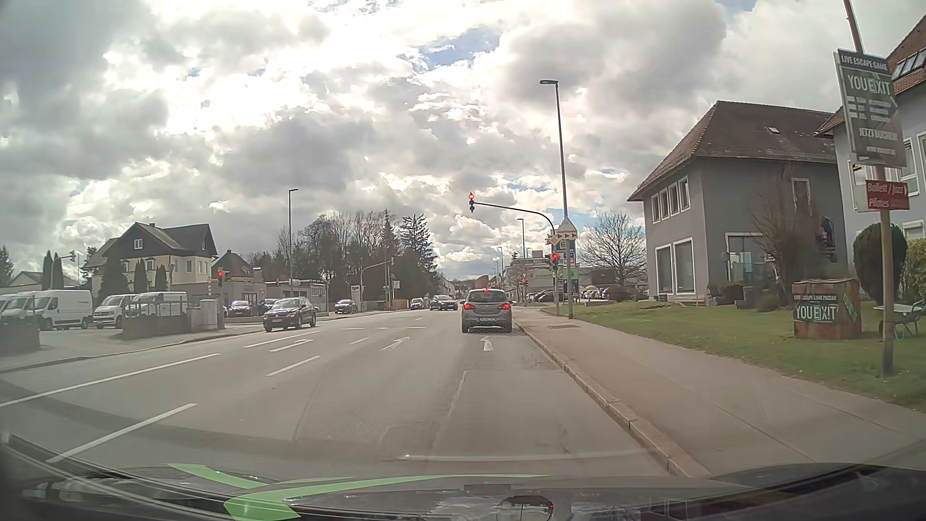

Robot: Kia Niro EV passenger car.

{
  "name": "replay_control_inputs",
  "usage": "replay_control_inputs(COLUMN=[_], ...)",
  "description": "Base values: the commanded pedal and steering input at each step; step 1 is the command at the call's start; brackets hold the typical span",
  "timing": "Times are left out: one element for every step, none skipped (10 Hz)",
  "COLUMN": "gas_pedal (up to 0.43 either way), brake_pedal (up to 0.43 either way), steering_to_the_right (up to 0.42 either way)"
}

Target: Follow the waypoints while adhering to traffic rules and regulations

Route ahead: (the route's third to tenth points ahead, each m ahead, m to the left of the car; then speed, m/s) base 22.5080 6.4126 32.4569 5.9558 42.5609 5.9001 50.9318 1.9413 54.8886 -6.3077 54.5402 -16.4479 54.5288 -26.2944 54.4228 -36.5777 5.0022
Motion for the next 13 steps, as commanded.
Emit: replay_control_inputs(gas_pedal=[0.0, 0.0, 0.0, 0.0, 0.0, 0.0, 0.0, 0.0, 0.0, 0.0, 0.0, 0.0, 0.0], brake_pedal=[0.049, 0.049, 0.049, 0.043, 0.043, 0.043, 0.037, 0.024, 0.024, 0.024, 0.018, 0.0, 0.0], steering_to_the_right=[0.001, 0.001, 0.0, -0.001, -0.001, -0.001, -0.002, -0.001, -0.002, -0.001, -0.002, -0.001, -0.001])
